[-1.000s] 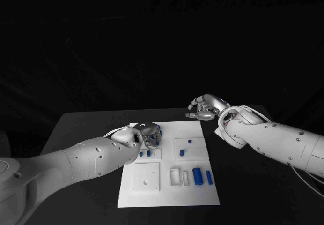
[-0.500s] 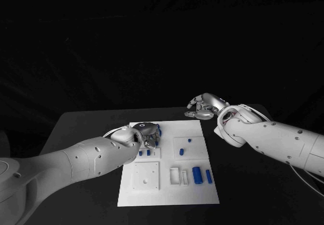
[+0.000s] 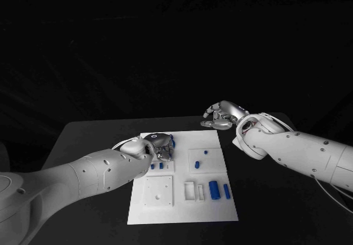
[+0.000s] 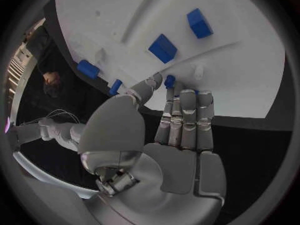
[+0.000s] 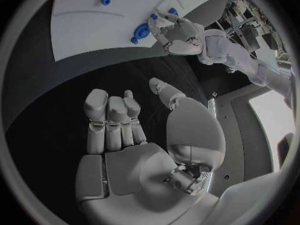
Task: Assemble the parts on the task board
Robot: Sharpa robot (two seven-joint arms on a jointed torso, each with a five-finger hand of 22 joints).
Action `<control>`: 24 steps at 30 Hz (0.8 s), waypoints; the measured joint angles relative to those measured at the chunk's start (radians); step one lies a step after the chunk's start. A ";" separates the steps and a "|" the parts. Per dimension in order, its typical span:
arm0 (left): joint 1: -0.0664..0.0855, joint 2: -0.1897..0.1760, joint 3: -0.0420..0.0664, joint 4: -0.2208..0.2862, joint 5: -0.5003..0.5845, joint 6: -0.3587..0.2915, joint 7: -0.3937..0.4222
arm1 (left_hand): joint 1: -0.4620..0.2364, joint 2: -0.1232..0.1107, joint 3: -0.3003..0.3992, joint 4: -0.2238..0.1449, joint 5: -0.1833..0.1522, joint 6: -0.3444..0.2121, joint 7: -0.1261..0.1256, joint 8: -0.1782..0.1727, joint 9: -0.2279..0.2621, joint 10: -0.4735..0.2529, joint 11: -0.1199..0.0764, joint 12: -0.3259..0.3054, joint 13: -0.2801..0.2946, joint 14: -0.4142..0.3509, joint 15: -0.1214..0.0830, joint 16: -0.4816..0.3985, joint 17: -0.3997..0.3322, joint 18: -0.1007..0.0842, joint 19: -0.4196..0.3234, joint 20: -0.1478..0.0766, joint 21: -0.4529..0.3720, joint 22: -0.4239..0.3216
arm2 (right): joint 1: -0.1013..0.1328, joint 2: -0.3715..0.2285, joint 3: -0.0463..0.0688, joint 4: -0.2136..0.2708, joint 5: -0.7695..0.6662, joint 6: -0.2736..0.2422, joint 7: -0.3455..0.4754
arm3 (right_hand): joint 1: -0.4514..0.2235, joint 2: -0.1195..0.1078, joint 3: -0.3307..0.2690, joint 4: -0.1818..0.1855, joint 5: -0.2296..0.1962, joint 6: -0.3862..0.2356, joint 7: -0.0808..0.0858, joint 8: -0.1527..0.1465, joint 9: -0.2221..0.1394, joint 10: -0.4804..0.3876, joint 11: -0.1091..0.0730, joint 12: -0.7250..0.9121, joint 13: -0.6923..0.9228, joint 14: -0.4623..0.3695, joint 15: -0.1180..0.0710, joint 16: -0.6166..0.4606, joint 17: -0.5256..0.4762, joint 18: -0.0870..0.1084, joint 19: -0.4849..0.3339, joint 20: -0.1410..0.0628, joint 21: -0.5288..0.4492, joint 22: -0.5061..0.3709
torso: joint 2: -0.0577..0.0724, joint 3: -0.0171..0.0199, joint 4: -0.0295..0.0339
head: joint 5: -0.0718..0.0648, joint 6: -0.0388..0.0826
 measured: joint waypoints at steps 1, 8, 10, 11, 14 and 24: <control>0.000 0.001 0.000 -0.001 0.001 0.000 0.000 | 0.000 0.000 0.000 0.000 0.000 0.000 0.000 0.000 0.000 0.002 -0.001 -0.001 0.000 0.000 0.000 0.001 0.000 0.000 0.000 0.000 0.000 0.000 | 0.000 0.000 0.000 0.000 0.000 0.000 0.000 | 0.000 0.000 0.000 0.000 0.000 -0.001 0.001 0.000 0.000 0.000 0.000 0.000 0.000 0.000 0.000 0.000 0.000 0.000 0.001 0.001 0.000 0.000 | 0.000 0.0000 0.0000 | 0.000 0.000; -0.001 0.003 0.001 -0.005 0.006 0.000 0.003 | 0.010 0.010 0.003 0.005 0.000 0.000 0.000 0.000 0.000 0.010 -0.007 -0.002 -0.005 0.000 0.000 0.007 -0.001 0.000 0.000 0.000 0.004 0.000 | 0.000 0.002 0.000 -0.001 0.000 0.000 0.000 | 0.000 0.000 0.000 0.000 0.000 -0.001 0.001 0.000 0.000 0.000 0.000 0.000 0.000 0.000 0.000 0.000 0.000 0.000 0.001 0.001 0.000 0.000 | 0.000 0.0002 0.0007 | -0.002 -0.002; -0.001 0.003 0.001 -0.005 0.006 0.000 0.003 | 0.028 0.028 0.011 -0.003 0.000 0.009 -0.009 0.007 0.001 0.022 -0.010 -0.003 -0.006 0.010 -0.006 0.012 -0.001 0.001 0.004 -0.003 0.010 0.000 | 0.000 0.002 0.000 -0.001 0.000 0.000 0.000 | 0.000 0.000 0.000 0.000 0.000 -0.001 0.001 0.000 0.000 0.000 0.000 0.000 0.000 0.000 0.000 0.000 0.000 0.000 0.001 0.001 0.000 0.000 | 0.000 0.0006 0.0009 | -0.003 -0.003; -0.001 0.003 0.001 -0.005 0.006 0.001 0.003 | 0.036 0.036 0.015 -0.007 0.000 0.012 -0.011 0.007 0.001 0.027 -0.013 0.000 -0.004 0.011 -0.007 0.015 -0.001 0.001 0.006 -0.005 0.011 0.000 | 0.000 0.002 0.000 -0.001 0.000 0.000 0.000 | 0.000 0.000 0.000 0.000 0.000 -0.001 0.001 0.000 0.000 0.000 0.000 0.000 0.000 0.000 0.000 0.000 0.000 0.000 0.001 0.001 0.000 0.000 | 0.000 0.0007 0.0009 | -0.003 -0.004; -0.002 0.002 0.001 -0.005 0.005 0.002 0.002 | 0.069 0.046 0.031 -0.023 0.000 0.025 -0.014 0.016 0.002 0.045 -0.016 0.007 0.003 0.020 -0.013 0.023 -0.001 0.005 0.010 -0.003 0.016 0.000 | 0.000 0.002 0.000 -0.001 0.000 0.000 0.000 | 0.000 0.000 0.000 0.000 0.000 -0.001 0.001 0.000 0.000 0.000 0.000 0.000 0.000 0.000 0.000 0.000 0.000 0.000 0.001 0.001 0.000 0.000 | -0.001 0.0006 0.0008 | -0.003 -0.005; -0.004 0.000 0.000 -0.005 0.002 0.003 0.000 | 0.105 0.059 0.069 -0.042 0.000 0.064 -0.027 0.036 0.002 0.099 -0.038 0.022 0.008 0.043 -0.036 0.039 -0.001 0.013 0.025 -0.010 0.028 0.000 | 0.000 0.001 0.000 0.000 0.000 0.000 0.000 | 0.000 0.000 0.000 0.000 0.000 -0.001 0.001 0.000 0.001 0.000 0.000 0.000 -0.001 -0.001 0.001 0.000 0.000 0.000 0.000 0.003 0.000 0.000 | -0.001 0.0005 0.0012 | -0.003 -0.006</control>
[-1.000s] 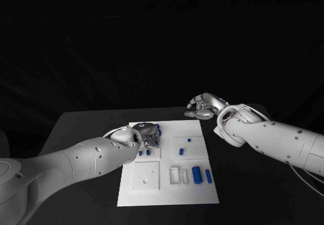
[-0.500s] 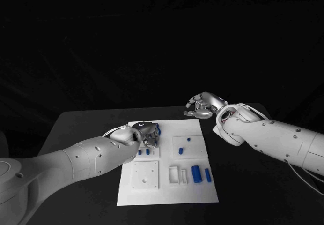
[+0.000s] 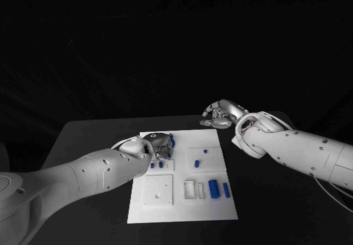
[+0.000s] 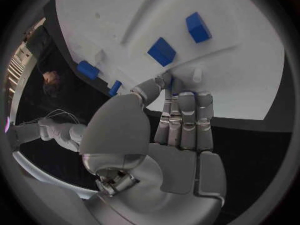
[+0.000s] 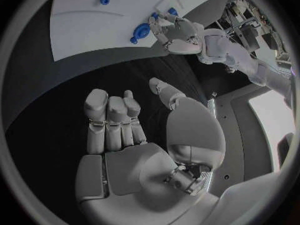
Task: Assemble the parts on the task board
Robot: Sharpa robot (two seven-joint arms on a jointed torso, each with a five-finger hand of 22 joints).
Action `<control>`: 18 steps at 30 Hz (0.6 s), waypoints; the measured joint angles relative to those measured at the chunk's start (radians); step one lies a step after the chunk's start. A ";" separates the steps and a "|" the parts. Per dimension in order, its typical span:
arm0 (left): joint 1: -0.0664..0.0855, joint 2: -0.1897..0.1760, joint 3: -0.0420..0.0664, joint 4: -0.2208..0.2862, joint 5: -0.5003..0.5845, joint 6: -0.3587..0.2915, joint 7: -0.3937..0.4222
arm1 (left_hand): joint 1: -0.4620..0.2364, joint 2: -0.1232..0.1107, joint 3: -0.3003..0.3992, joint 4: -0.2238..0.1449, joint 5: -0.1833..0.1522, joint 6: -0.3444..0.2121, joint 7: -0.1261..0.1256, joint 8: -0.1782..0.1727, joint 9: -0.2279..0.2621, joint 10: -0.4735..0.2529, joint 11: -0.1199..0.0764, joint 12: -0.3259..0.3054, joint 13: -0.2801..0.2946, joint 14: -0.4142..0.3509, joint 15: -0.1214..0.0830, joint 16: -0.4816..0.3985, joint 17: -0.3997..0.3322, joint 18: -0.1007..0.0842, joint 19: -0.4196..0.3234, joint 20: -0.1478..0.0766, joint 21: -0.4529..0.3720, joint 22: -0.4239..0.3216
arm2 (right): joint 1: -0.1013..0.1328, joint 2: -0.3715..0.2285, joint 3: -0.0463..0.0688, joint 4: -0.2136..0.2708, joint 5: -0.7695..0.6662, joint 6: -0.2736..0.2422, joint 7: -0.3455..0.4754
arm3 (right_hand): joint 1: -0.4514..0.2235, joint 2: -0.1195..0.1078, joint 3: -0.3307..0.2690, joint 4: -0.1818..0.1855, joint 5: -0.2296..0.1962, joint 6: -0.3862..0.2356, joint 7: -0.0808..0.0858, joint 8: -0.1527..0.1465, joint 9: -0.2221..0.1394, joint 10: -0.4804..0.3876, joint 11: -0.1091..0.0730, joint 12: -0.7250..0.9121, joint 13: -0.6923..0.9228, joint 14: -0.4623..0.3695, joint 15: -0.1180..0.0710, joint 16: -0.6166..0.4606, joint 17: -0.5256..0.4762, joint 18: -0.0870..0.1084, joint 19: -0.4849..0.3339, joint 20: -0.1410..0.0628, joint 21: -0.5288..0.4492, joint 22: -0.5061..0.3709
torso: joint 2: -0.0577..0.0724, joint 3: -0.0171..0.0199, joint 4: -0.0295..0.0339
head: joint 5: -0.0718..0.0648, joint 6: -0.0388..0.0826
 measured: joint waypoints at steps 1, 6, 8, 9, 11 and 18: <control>0.000 0.000 0.000 0.000 0.000 -0.001 0.001 | 0.000 0.000 0.000 0.000 0.000 0.005 -0.002 0.002 0.000 0.003 -0.003 0.000 0.001 0.003 -0.003 0.002 0.000 0.000 0.002 -0.002 0.002 0.000 | 0.000 0.000 0.000 0.000 0.000 0.000 0.000 | 0.000 0.000 0.000 0.000 0.000 0.000 0.000 0.000 0.000 0.000 0.000 0.000 0.000 0.000 0.000 0.000 0.000 0.000 0.000 0.000 0.000 0.000 | 0.000 -0.0002 0.0000 | 0.000 0.000; -0.002 -0.001 0.000 0.000 0.002 -0.012 0.007 | -0.001 0.000 0.003 0.003 0.000 0.012 -0.005 0.003 0.002 0.014 -0.005 0.004 0.001 0.007 -0.007 0.004 -0.003 0.000 0.005 -0.002 0.002 0.000 | 0.000 0.000 0.000 0.001 0.000 0.000 0.000 | 0.000 0.000 0.000 0.000 0.000 0.000 0.000 0.000 0.000 0.000 0.000 0.000 0.000 0.000 0.000 0.000 0.000 0.000 0.001 0.001 0.000 0.000 | 0.000 -0.0005 0.0005 | 0.002 0.000; -0.002 -0.001 -0.001 0.000 0.004 -0.017 0.009 | -0.003 0.003 0.003 0.003 0.000 0.017 -0.007 0.007 0.002 0.014 -0.004 0.004 0.001 0.009 -0.008 0.004 -0.004 0.001 0.009 0.001 0.002 0.000 | 0.000 0.000 0.000 0.001 0.000 0.000 0.000 | 0.000 0.000 0.000 0.000 0.000 0.000 0.000 0.000 0.000 0.000 0.000 0.000 0.000 0.000 0.000 0.000 0.000 0.000 -0.001 0.000 0.000 0.000 | 0.000 -0.0005 0.0004 | 0.002 0.001; -0.003 -0.001 -0.001 0.000 0.005 -0.019 0.011 | -0.006 0.006 0.003 0.003 0.000 0.019 -0.005 0.009 0.002 0.017 -0.007 0.004 0.001 0.009 -0.008 0.004 -0.004 0.001 0.011 0.000 0.006 0.000 | 0.000 -0.001 0.000 0.001 0.000 0.000 0.000 | 0.000 0.000 0.000 0.000 0.000 0.000 0.000 0.000 0.000 0.000 0.000 0.000 0.000 0.000 0.000 0.000 0.000 0.000 -0.001 -0.001 0.000 0.000 | 0.000 -0.0005 0.0004 | 0.002 0.001; -0.003 -0.002 -0.001 0.001 0.008 -0.024 0.014 | -0.010 0.009 0.003 0.003 0.000 0.026 -0.009 0.009 0.001 0.023 -0.007 0.004 0.000 0.014 -0.011 0.004 -0.006 0.001 0.014 -0.004 0.006 0.000 | 0.000 -0.001 0.000 0.002 0.000 0.000 0.000 | 0.000 0.000 0.000 0.000 0.000 0.000 0.000 0.000 0.000 0.000 0.000 0.001 0.000 0.000 0.000 0.000 0.000 0.000 -0.002 -0.002 0.000 0.000 | 0.000 -0.0005 0.0001 | 0.003 0.001; -0.003 -0.013 -0.001 0.005 0.026 -0.051 0.024 | -0.018 0.017 0.006 0.006 -0.004 0.042 -0.014 0.017 0.000 0.043 -0.015 0.004 0.002 0.025 -0.018 0.012 -0.006 0.001 0.021 -0.007 0.011 0.000 | 0.000 -0.002 0.000 0.003 0.000 0.000 0.000 | 0.000 0.000 0.000 0.000 0.000 0.000 0.000 0.000 0.000 0.000 0.000 0.004 0.000 -0.001 0.001 0.000 0.001 0.000 -0.002 -0.002 0.000 0.001 | 0.000 0.0002 -0.0001 | 0.006 0.005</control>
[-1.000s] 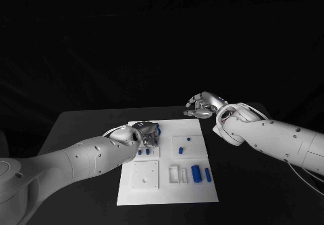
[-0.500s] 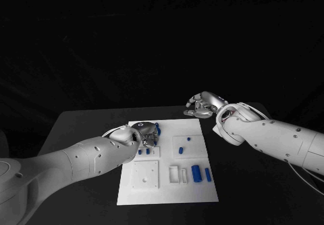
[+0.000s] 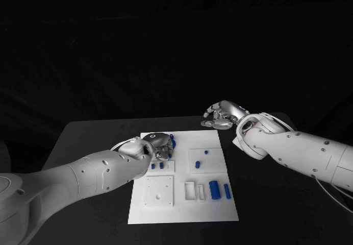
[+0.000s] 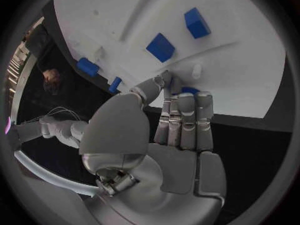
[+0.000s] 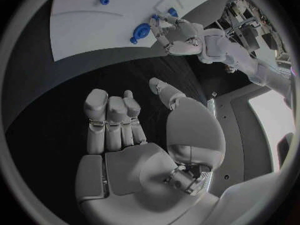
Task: Assemble the parts on the task board
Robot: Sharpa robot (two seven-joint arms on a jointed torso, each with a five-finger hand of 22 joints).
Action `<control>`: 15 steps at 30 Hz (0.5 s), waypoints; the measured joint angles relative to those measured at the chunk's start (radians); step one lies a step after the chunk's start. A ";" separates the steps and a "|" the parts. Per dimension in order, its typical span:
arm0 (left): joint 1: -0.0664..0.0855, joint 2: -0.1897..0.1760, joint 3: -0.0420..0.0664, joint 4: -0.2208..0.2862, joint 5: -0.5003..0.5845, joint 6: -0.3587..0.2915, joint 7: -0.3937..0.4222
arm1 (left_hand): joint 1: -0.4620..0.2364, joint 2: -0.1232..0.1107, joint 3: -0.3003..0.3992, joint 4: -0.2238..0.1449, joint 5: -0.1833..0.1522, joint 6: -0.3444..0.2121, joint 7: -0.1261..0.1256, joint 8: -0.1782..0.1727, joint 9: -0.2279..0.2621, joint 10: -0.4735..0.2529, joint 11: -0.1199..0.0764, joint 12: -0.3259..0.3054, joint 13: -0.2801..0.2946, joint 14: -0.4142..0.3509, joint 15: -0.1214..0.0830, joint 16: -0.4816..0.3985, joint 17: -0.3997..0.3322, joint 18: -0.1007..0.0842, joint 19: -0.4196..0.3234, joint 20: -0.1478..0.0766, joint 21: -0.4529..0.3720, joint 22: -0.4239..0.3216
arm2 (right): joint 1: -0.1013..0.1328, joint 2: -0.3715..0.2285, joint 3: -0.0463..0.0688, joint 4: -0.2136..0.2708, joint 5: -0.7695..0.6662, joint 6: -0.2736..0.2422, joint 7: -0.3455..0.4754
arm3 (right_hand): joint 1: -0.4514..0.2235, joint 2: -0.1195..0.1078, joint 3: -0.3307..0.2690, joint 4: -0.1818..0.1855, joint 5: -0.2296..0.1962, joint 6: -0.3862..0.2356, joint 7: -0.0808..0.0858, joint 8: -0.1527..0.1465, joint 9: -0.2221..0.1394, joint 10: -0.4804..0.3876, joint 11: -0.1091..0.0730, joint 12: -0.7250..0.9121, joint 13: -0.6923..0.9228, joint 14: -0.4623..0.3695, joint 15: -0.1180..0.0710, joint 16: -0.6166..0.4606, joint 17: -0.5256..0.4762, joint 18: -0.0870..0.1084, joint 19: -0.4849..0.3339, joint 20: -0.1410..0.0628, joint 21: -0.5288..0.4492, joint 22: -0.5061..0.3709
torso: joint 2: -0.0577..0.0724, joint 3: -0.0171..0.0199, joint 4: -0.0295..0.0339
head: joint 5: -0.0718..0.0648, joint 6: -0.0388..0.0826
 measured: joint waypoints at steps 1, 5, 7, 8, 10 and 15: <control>0.000 -0.002 0.000 0.001 0.004 -0.005 0.002 | -0.001 0.001 -0.001 0.001 0.000 0.000 0.000 0.000 0.000 0.000 0.000 0.000 0.001 0.002 0.002 0.000 0.000 0.000 0.000 0.000 0.003 0.000 | 0.000 0.000 0.000 0.000 0.000 0.000 0.000 | 0.000 0.000 0.000 0.000 0.000 0.000 0.000 0.000 0.000 0.000 0.000 0.000 0.000 0.000 0.000 0.000 0.000 0.000 0.000 0.000 0.000 0.000 | 0.000 0.0000 0.0000 | 0.000 0.000; 0.000 -0.014 0.001 0.011 0.023 -0.025 0.008 | -0.004 0.004 -0.003 0.003 0.000 0.005 -0.005 0.000 0.000 0.005 -0.005 0.004 0.002 0.007 -0.003 0.004 -0.001 0.000 0.004 0.003 0.006 0.000 | 0.000 -0.001 0.000 0.000 0.000 0.000 0.000 | 0.000 0.000 0.000 0.000 0.000 0.000 0.000 0.000 0.000 0.000 0.000 0.000 0.000 0.000 0.000 0.000 0.000 0.000 0.002 -0.002 0.000 0.000 | 0.000 0.0000 0.0000 | 0.001 0.003; 0.000 -0.023 0.002 0.018 0.034 -0.032 0.011 | -0.005 0.005 -0.001 0.004 0.000 0.007 -0.003 0.000 0.000 0.006 -0.005 0.004 0.002 0.007 -0.003 0.004 -0.001 0.001 0.007 0.000 0.007 0.000 | 0.000 -0.002 0.000 0.000 0.000 0.000 0.000 | 0.000 0.000 0.000 0.000 0.000 0.000 0.000 0.000 0.001 0.000 0.000 0.000 0.000 0.000 0.000 0.000 0.000 0.000 0.003 -0.003 0.000 0.000 | 0.000 0.0000 0.0001 | 0.001 0.004; 0.000 -0.029 0.005 0.024 0.041 -0.036 0.012 | -0.005 0.005 0.000 0.006 0.000 0.009 -0.002 0.002 0.000 0.006 -0.005 0.004 0.002 0.007 -0.003 0.004 -0.001 0.001 0.008 -0.001 0.007 0.000 | 0.000 -0.003 0.000 0.000 0.000 0.000 0.000 | 0.000 0.000 0.000 0.000 0.000 0.000 0.000 0.000 0.001 0.000 0.000 0.000 0.000 0.000 0.000 0.000 0.000 0.000 0.003 -0.003 0.000 0.000 | 0.000 -0.0001 0.0001 | 0.001 0.004; 0.000 -0.041 0.015 0.034 0.050 -0.040 0.013 | -0.005 0.005 0.000 0.006 0.000 0.009 -0.002 0.005 0.000 0.009 -0.005 0.004 0.002 0.008 -0.003 0.004 -0.001 0.001 0.009 -0.002 0.007 0.000 | 0.000 -0.003 0.000 0.000 0.000 0.000 0.000 | 0.000 0.000 0.000 0.000 0.000 0.000 0.000 0.000 0.001 0.000 0.000 0.000 0.000 0.000 0.000 0.000 0.000 0.000 0.003 -0.003 0.000 0.000 | 0.000 -0.0001 0.0000 | 0.001 0.004; 0.003 -0.087 0.049 0.077 0.080 -0.042 0.013 | -0.005 0.005 0.000 0.006 0.000 0.013 -0.005 0.005 0.000 0.013 -0.005 0.004 0.002 0.008 -0.003 0.004 -0.001 0.001 0.009 -0.002 0.007 0.000 | 0.000 -0.007 0.000 0.001 0.000 0.000 0.000 | 0.000 0.000 0.000 0.000 0.000 0.000 0.000 0.000 0.001 0.000 0.000 0.000 -0.001 0.003 -0.003 0.000 0.000 0.000 0.003 -0.002 0.000 0.000 | -0.001 -0.0007 0.0007 | 0.003 0.005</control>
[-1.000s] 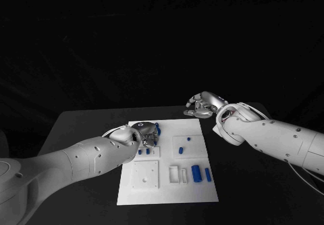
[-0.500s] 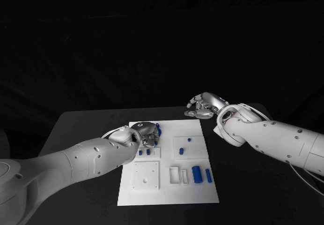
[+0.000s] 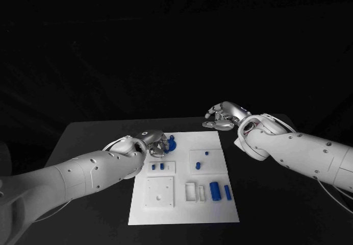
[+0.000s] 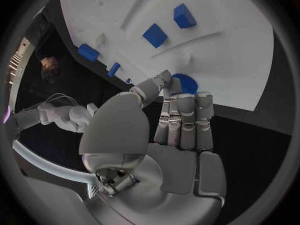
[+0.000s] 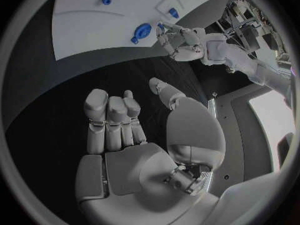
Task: Assemble the parts on the task board
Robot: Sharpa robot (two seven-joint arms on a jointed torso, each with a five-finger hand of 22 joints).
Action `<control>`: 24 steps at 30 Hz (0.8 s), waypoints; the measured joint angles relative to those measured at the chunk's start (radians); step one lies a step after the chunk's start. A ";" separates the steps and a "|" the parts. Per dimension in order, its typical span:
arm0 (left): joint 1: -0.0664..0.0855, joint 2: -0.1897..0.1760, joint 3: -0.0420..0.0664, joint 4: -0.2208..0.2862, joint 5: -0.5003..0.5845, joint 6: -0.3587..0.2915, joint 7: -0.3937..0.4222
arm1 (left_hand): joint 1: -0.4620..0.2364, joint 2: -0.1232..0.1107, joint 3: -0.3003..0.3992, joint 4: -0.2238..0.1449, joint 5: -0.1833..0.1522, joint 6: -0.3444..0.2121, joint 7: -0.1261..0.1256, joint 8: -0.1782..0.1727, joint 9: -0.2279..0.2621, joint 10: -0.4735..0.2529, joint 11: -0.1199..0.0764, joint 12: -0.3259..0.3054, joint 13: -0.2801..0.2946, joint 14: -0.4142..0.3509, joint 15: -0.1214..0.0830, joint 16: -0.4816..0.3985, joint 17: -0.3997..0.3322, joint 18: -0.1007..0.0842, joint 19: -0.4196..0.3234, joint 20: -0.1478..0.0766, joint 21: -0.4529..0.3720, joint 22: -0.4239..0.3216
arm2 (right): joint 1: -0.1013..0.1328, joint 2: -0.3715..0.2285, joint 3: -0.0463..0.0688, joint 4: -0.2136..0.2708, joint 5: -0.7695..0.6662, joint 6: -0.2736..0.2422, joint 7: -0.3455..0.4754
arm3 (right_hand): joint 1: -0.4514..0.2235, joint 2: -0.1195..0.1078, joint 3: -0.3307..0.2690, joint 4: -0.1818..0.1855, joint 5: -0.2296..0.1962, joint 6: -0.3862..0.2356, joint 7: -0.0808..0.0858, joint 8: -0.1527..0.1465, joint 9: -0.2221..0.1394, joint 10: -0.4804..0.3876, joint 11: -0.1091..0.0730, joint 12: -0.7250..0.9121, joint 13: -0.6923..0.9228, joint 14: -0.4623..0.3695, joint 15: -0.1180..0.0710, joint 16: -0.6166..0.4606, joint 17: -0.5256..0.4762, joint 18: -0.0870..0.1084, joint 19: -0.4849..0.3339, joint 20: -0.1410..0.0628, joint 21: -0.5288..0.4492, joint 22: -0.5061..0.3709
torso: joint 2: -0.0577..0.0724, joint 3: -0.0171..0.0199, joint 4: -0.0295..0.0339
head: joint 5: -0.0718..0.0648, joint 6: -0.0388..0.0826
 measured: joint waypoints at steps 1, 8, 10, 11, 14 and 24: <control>0.000 -0.008 0.006 0.008 0.006 0.000 0.000 | -0.001 -0.001 0.000 0.000 0.000 0.000 0.000 0.000 0.000 0.000 0.000 0.000 0.000 0.002 -0.002 0.000 0.000 0.000 0.000 0.000 0.000 0.000 | 0.000 -0.001 0.000 0.000 0.000 0.000 0.000 | 0.000 0.000 0.000 0.000 0.000 0.000 0.000 0.000 0.000 0.000 0.000 0.000 0.000 0.000 0.000 0.000 0.000 0.000 0.000 0.000 0.000 0.000 | 0.000 0.0000 0.0000 | 0.000 0.000; 0.014 -0.076 0.025 0.053 0.040 0.018 -0.005 | -0.001 -0.001 0.000 0.000 0.000 0.001 0.001 0.000 -0.001 0.000 0.000 0.000 0.000 0.004 -0.002 0.000 0.000 0.000 0.002 0.002 0.000 0.000 | 0.000 -0.007 0.000 0.002 0.000 0.000 0.000 | 0.000 0.000 0.000 0.000 0.000 0.000 0.000 0.000 0.000 0.000 0.000 0.000 0.000 0.000 0.000 0.000 0.000 0.000 0.002 0.002 0.000 0.000 | -0.001 -0.0007 0.0021 | 0.000 0.000; 0.016 -0.090 0.025 0.055 0.046 0.027 -0.007 | -0.002 -0.002 0.000 0.000 0.000 0.001 0.001 0.000 -0.001 0.000 0.000 0.000 0.002 0.004 -0.002 0.000 0.000 0.000 0.002 0.002 0.000 0.001 | 0.000 -0.008 0.000 0.002 0.000 0.000 0.000 | 0.000 0.000 0.000 0.000 0.000 0.000 0.000 0.000 0.000 0.000 0.000 0.000 0.000 0.000 0.000 0.000 0.000 0.000 0.002 0.002 0.000 0.000 | -0.001 -0.0007 0.0026 | 0.001 0.000; 0.016 -0.094 0.025 0.056 0.049 0.031 -0.008 | -0.002 -0.003 0.000 0.000 0.000 0.001 0.001 -0.001 -0.001 0.002 -0.002 0.000 0.002 0.004 -0.002 0.000 0.000 0.000 0.002 0.002 0.000 0.001 | 0.000 -0.008 0.000 0.002 0.000 0.000 0.000 | 0.000 0.000 0.000 0.000 0.000 0.000 0.000 0.000 0.000 0.000 0.000 0.000 0.000 0.000 0.000 0.000 0.000 0.000 0.002 0.002 0.000 0.000 | -0.001 -0.0007 0.0026 | 0.001 0.000; 0.016 -0.099 0.024 0.058 0.055 0.046 -0.012 | -0.002 -0.003 0.000 0.000 0.000 0.001 0.001 -0.001 -0.001 0.003 -0.004 0.000 0.002 0.004 -0.002 0.000 -0.001 0.000 0.002 0.002 0.000 0.001 | 0.000 -0.009 0.000 0.003 0.000 0.000 0.000 | 0.000 0.000 0.000 0.000 0.000 0.000 0.000 0.000 0.000 0.000 0.000 0.000 0.000 0.000 0.000 0.000 0.000 0.000 0.002 0.002 0.000 0.000 | -0.001 -0.0013 0.0026 | 0.002 0.000; 0.010 -0.079 0.020 0.032 0.059 0.082 -0.017 | -0.002 -0.003 0.000 0.000 0.000 0.005 -0.002 -0.001 -0.001 0.003 -0.004 0.000 0.002 0.005 -0.002 0.000 -0.001 0.000 0.002 0.002 0.000 0.001 | 0.000 -0.007 0.000 0.002 0.000 0.000 0.000 | 0.000 0.000 0.000 0.000 0.000 0.000 0.000 0.000 0.000 0.000 0.000 0.000 0.000 0.000 0.000 -0.004 0.001 0.000 0.001 0.002 0.000 0.000 | 0.002 -0.0024 0.0003 | 0.007 0.001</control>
